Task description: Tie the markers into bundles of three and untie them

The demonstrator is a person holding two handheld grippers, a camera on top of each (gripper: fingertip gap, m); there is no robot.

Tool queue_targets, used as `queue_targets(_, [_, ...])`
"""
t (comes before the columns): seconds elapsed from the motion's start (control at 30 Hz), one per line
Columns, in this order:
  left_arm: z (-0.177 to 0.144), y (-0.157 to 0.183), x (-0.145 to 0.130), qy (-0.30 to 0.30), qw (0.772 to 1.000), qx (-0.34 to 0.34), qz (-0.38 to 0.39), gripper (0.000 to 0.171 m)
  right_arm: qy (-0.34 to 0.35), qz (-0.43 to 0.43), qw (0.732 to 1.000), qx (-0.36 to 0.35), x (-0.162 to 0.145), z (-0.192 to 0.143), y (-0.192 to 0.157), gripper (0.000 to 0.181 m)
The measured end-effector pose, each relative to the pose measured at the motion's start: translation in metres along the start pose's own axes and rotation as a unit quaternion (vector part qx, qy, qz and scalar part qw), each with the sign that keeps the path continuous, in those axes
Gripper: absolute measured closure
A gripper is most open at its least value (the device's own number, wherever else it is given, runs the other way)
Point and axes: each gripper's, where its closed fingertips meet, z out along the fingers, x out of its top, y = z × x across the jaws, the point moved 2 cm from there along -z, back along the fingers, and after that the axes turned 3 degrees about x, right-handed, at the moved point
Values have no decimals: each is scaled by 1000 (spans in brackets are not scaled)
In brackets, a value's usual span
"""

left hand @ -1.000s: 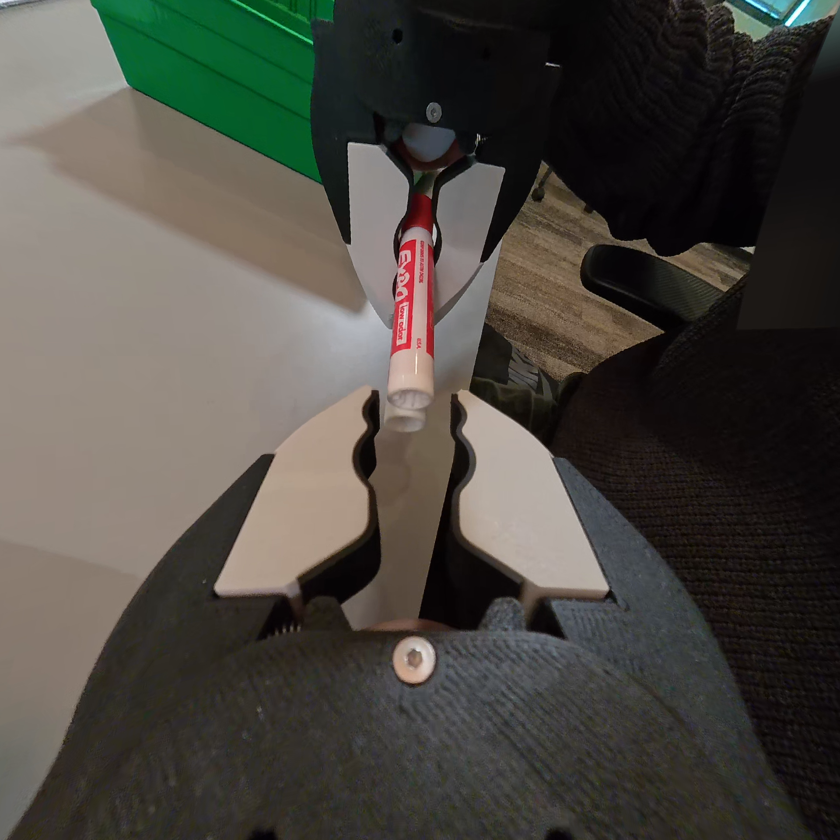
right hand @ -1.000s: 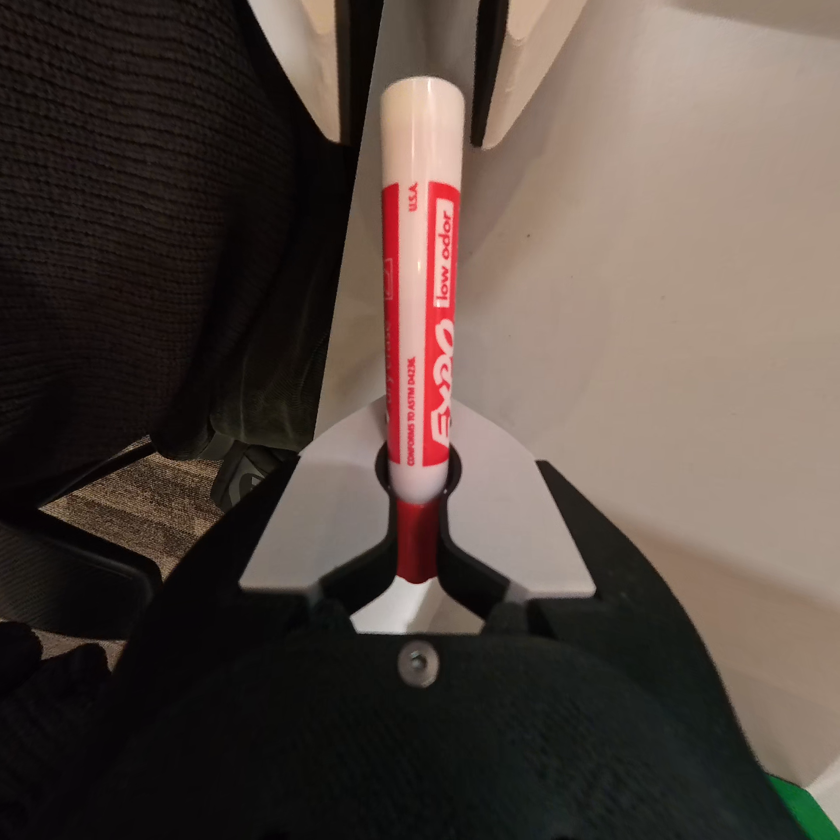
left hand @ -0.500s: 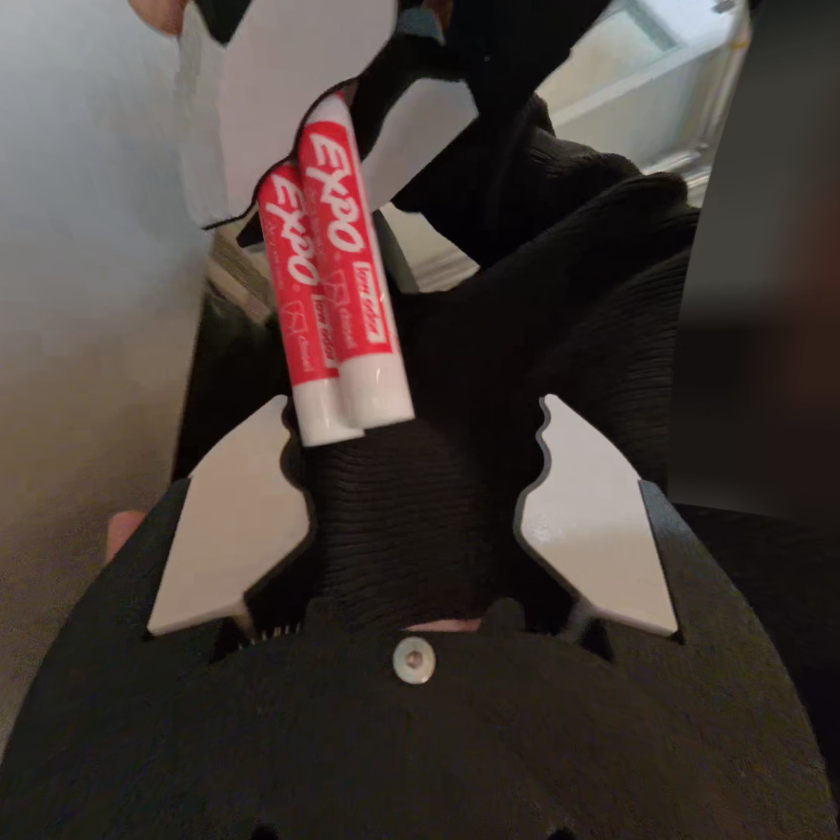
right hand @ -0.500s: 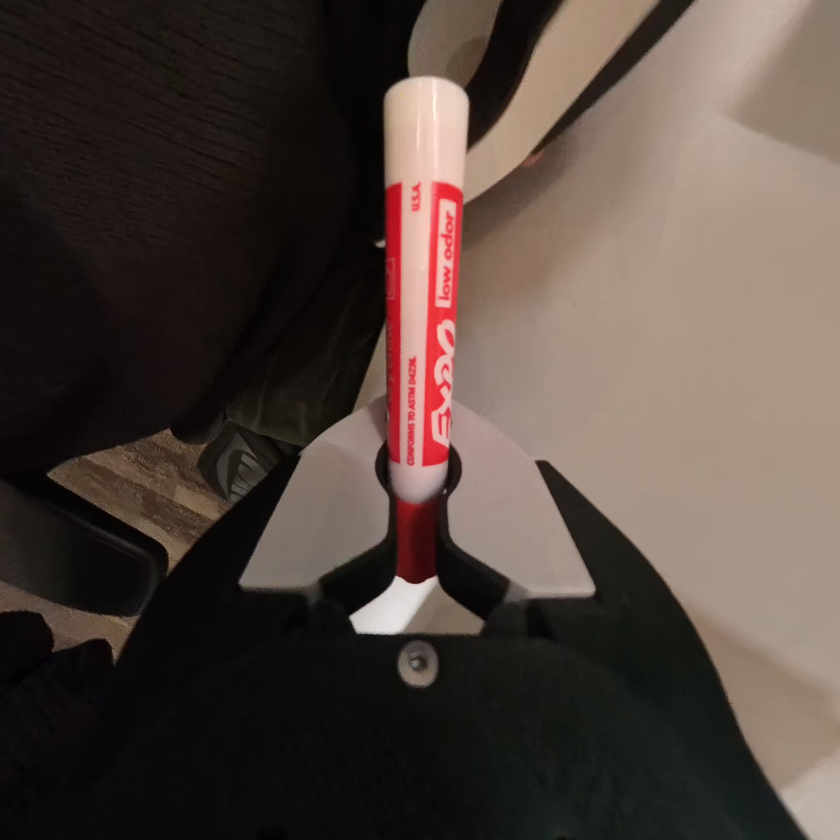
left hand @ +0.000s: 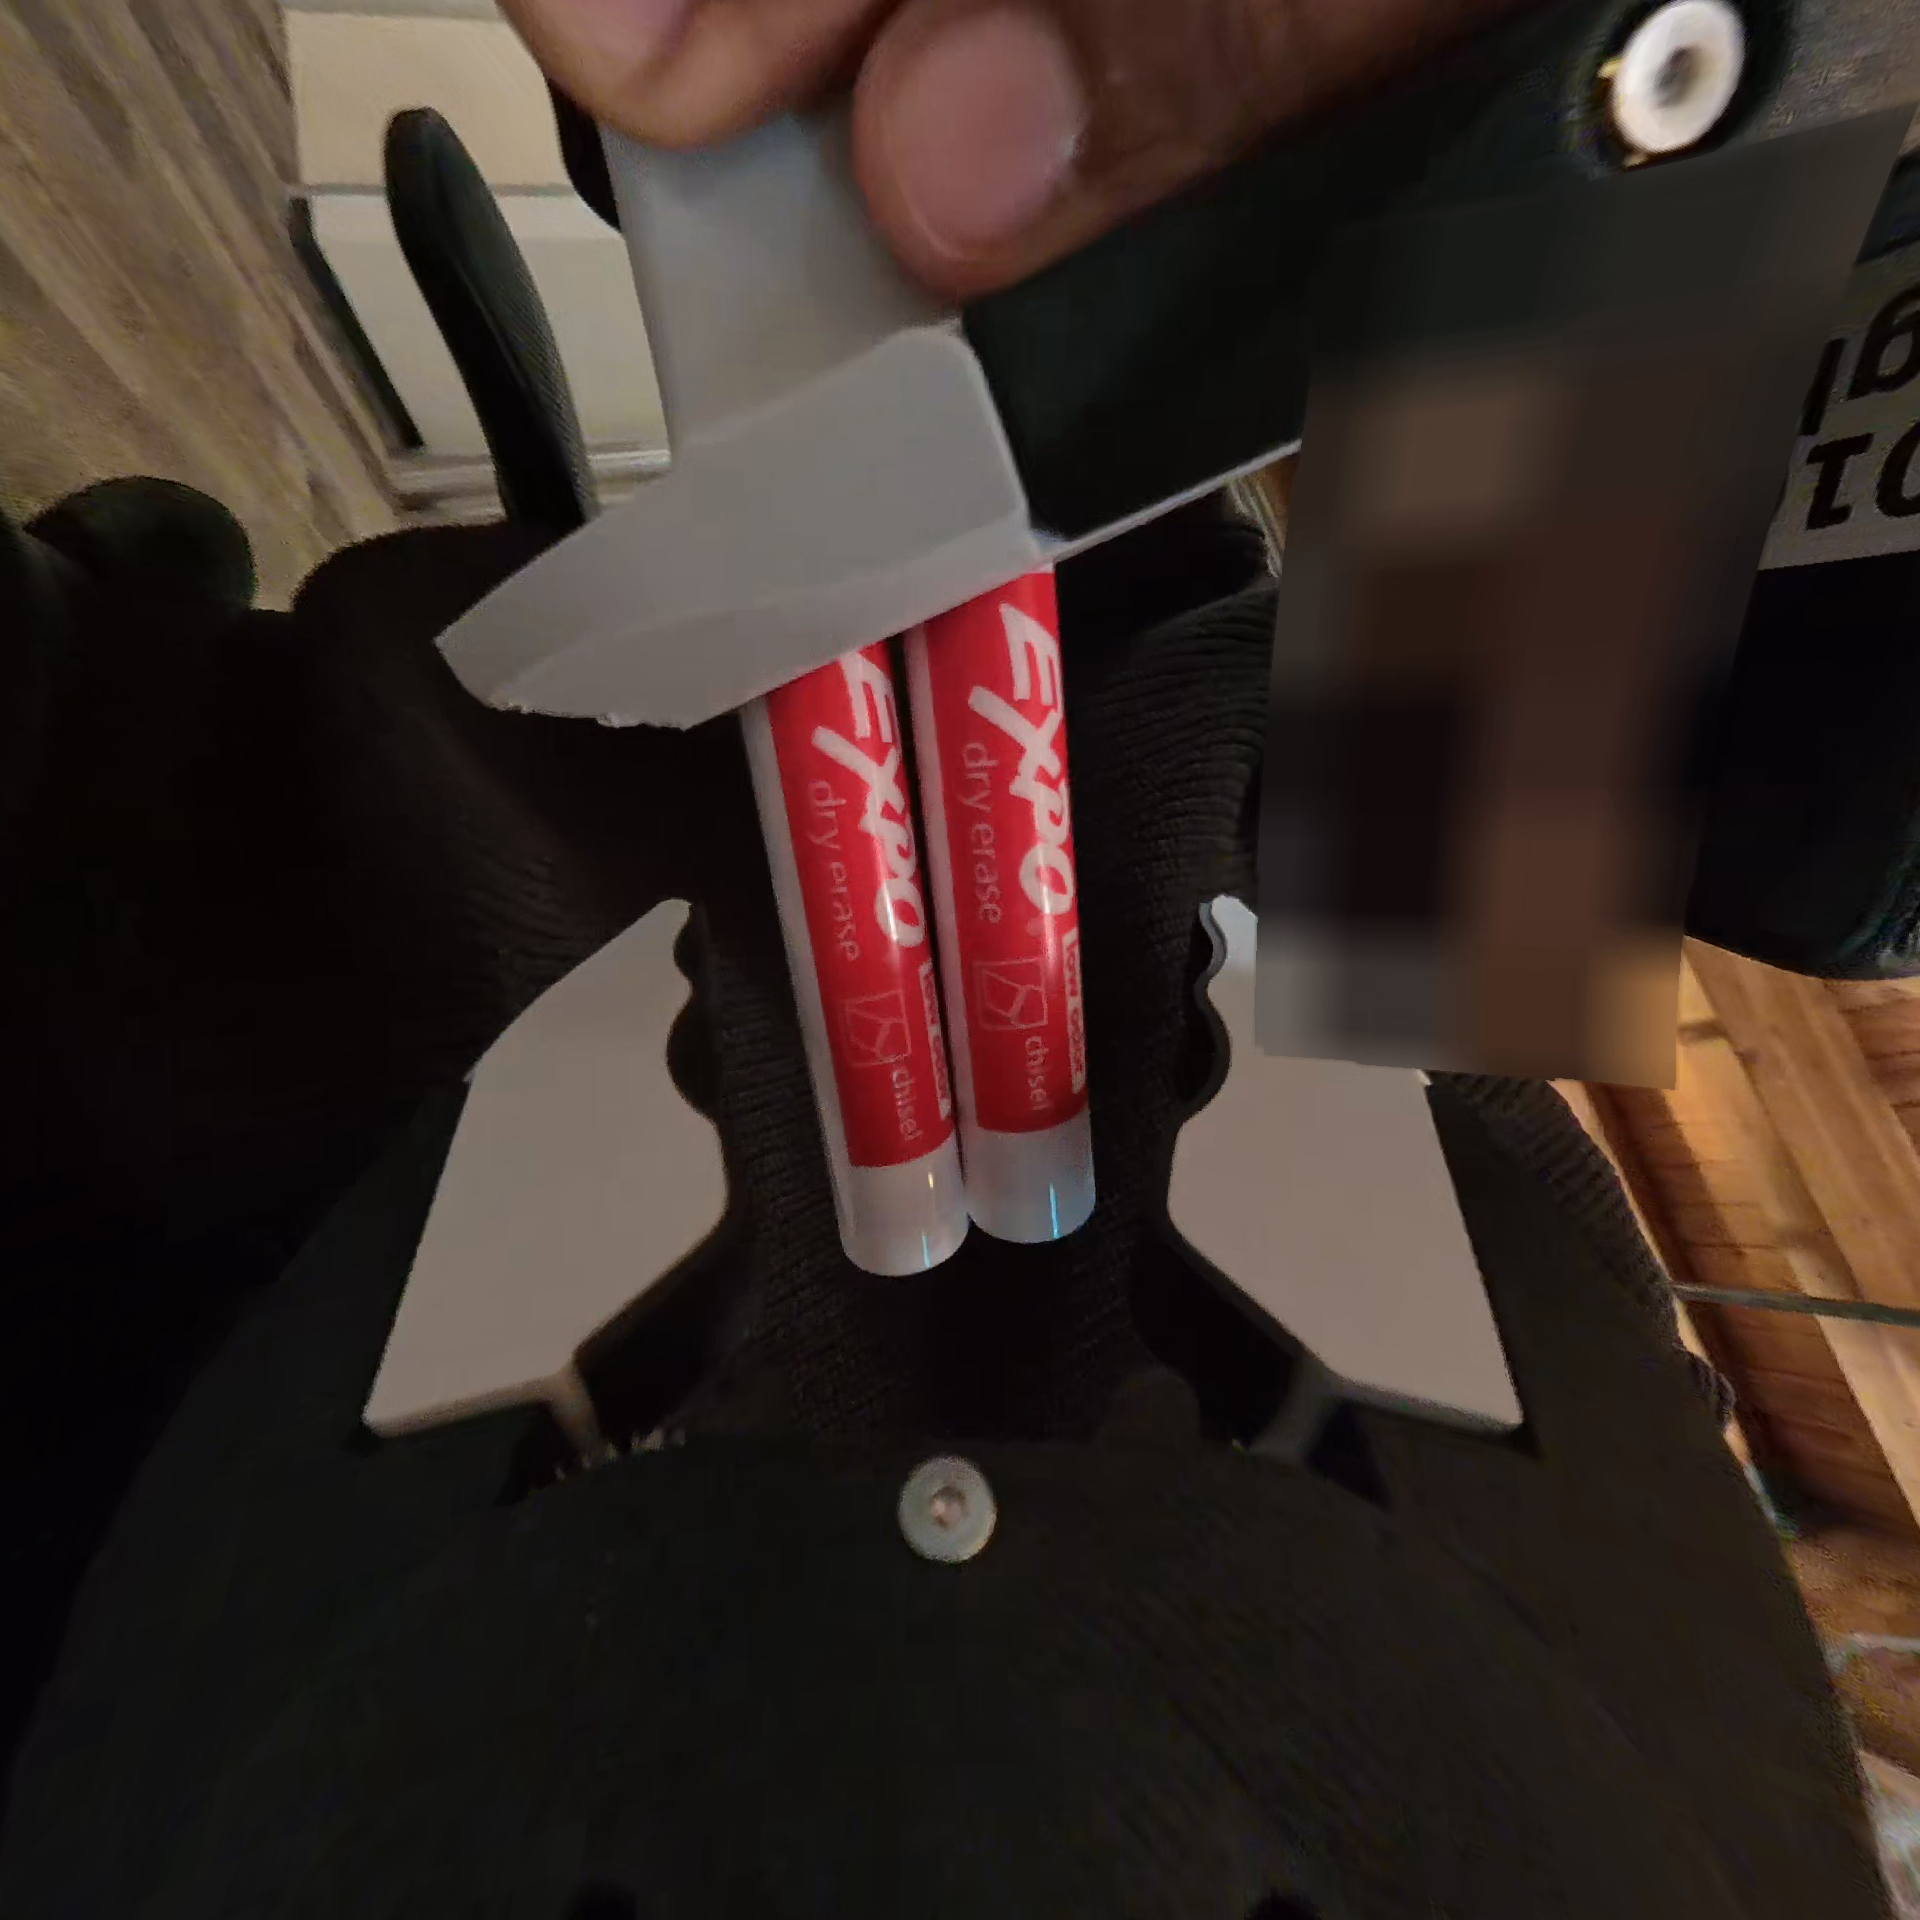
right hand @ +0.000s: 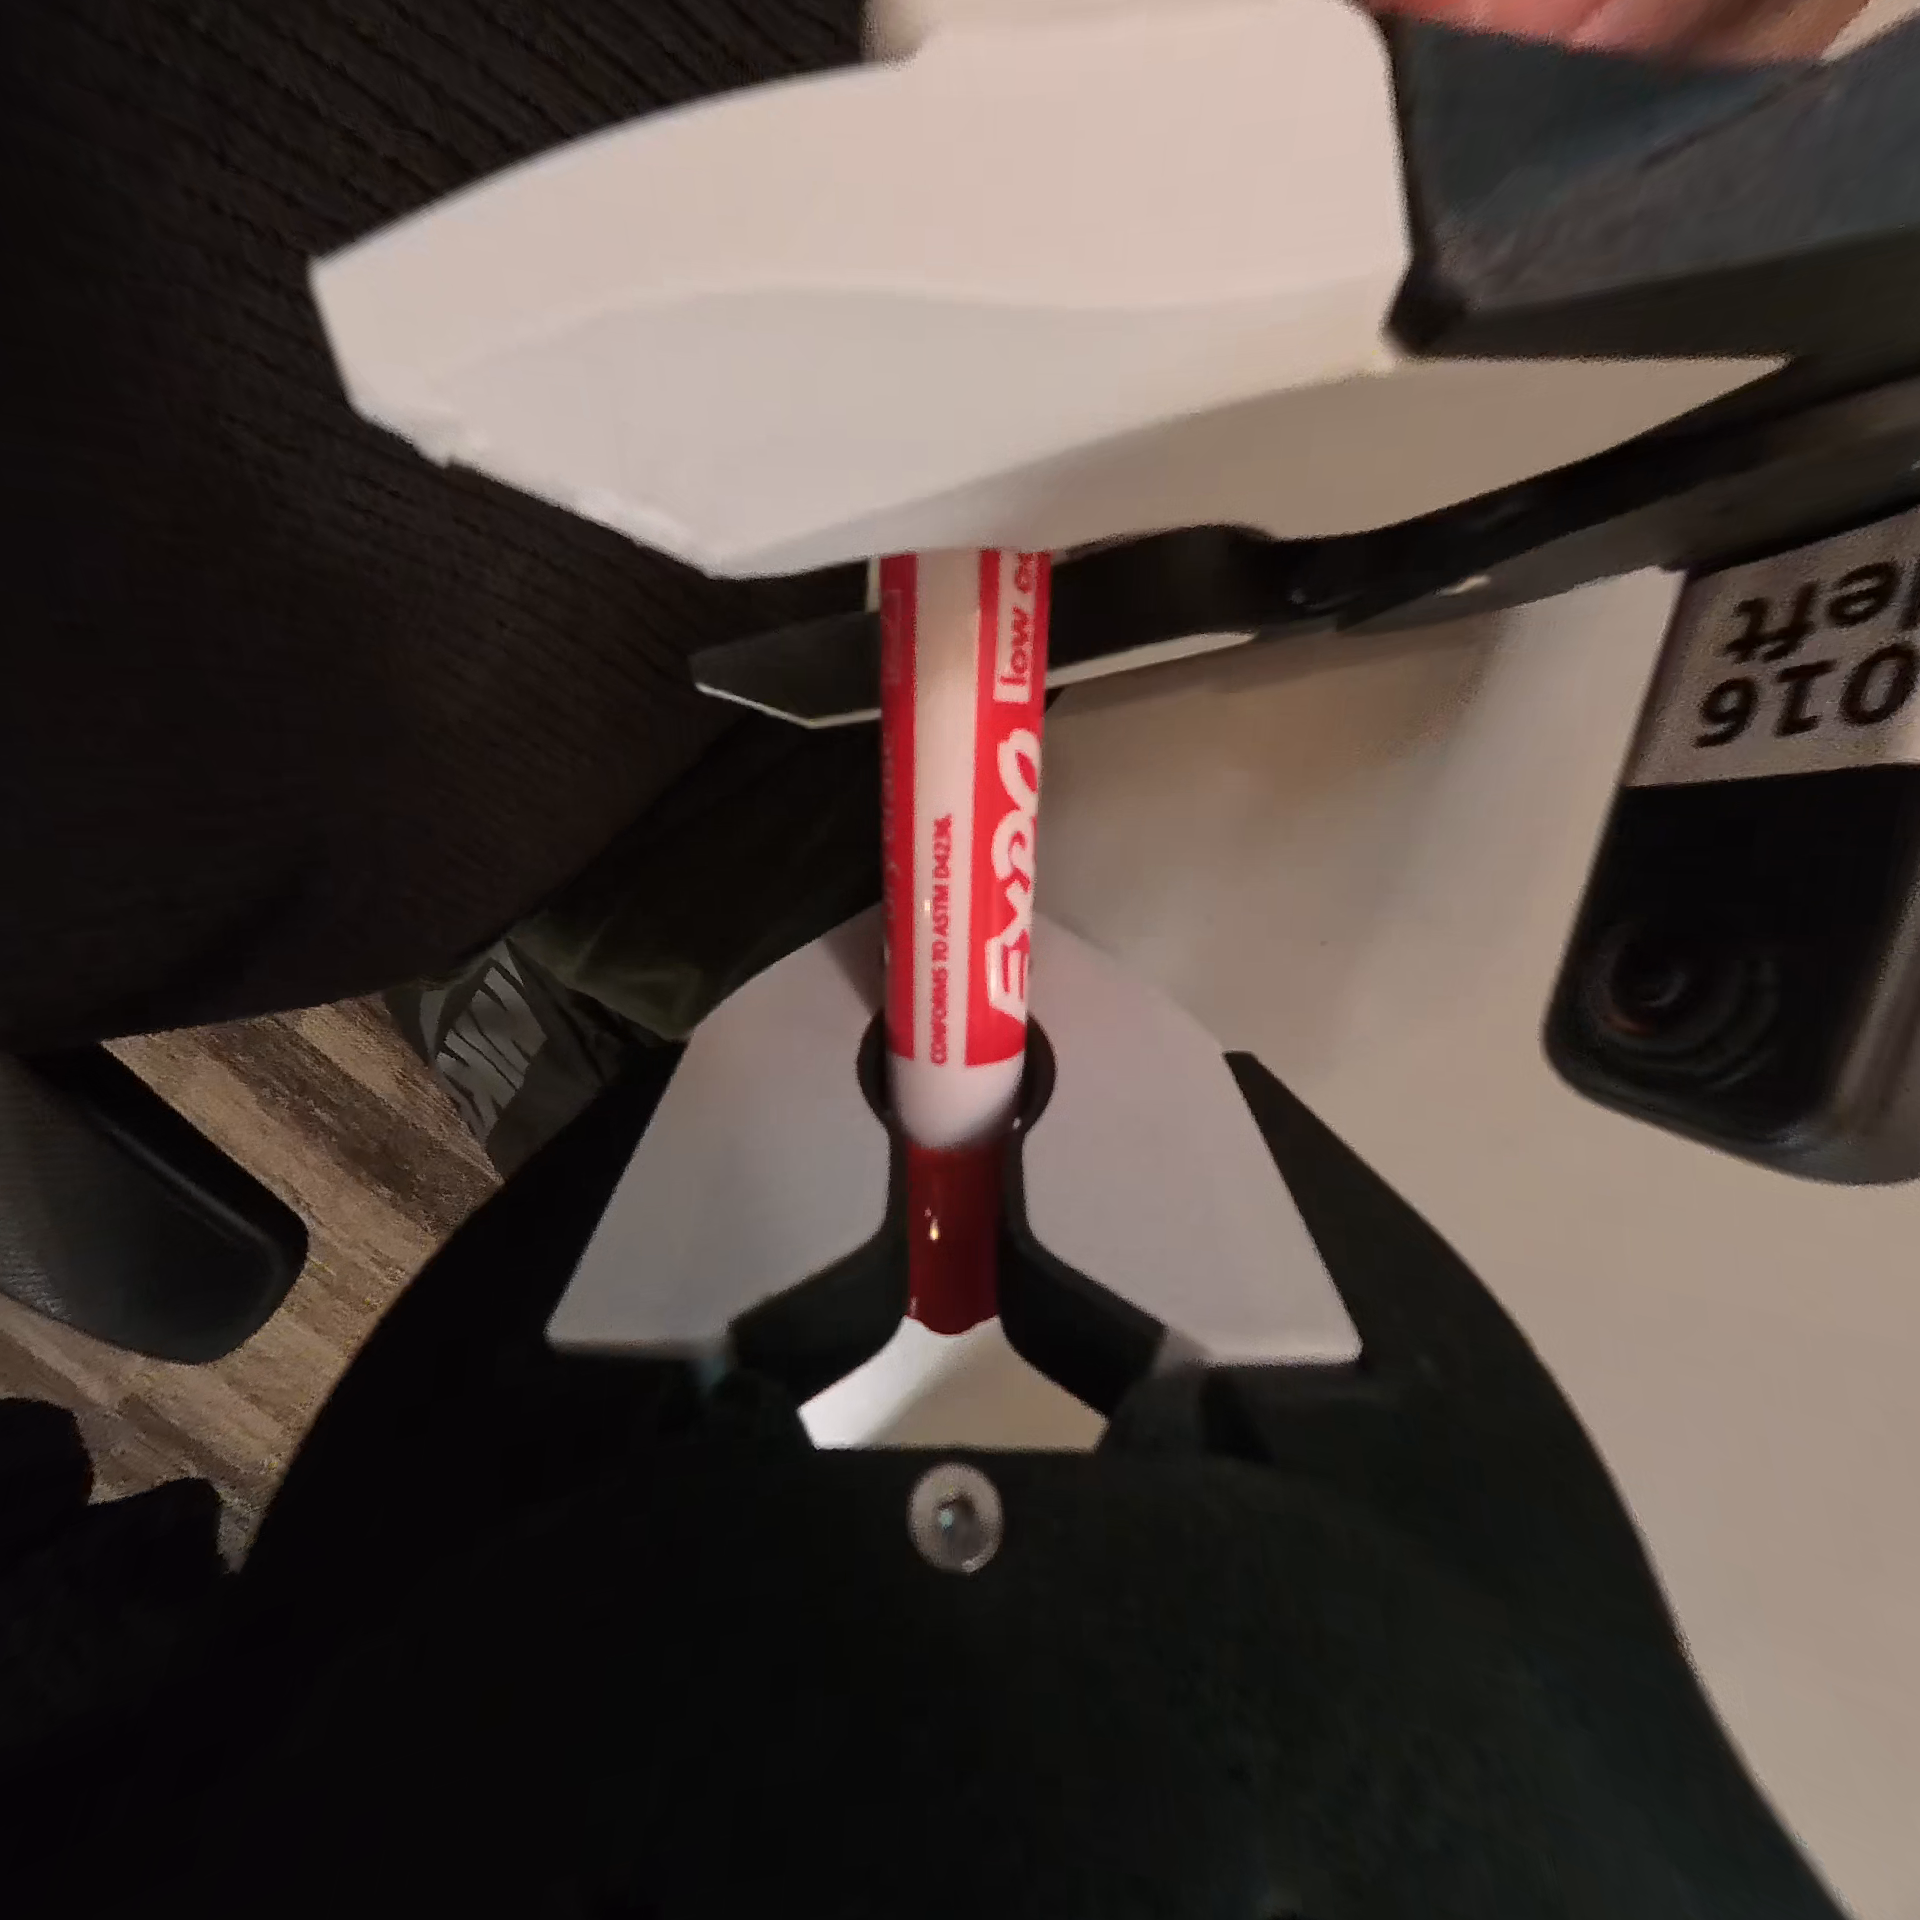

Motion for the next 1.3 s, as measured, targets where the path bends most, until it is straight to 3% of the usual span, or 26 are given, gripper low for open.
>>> queue_targets(0.33, [9,3,-4,-39,996,-69,-32,88,-4,-60,998,15,10,4,3,167])
queue_targets(0.83, [8,-2,2,-26,996,-78,-40,111,-16,-57,998,25,4,11,1,166])
queue_targets(1.3, [13,-6,-1,-34,997,-61,-31,115,-18,-44,999,24,3,12,-1,167])
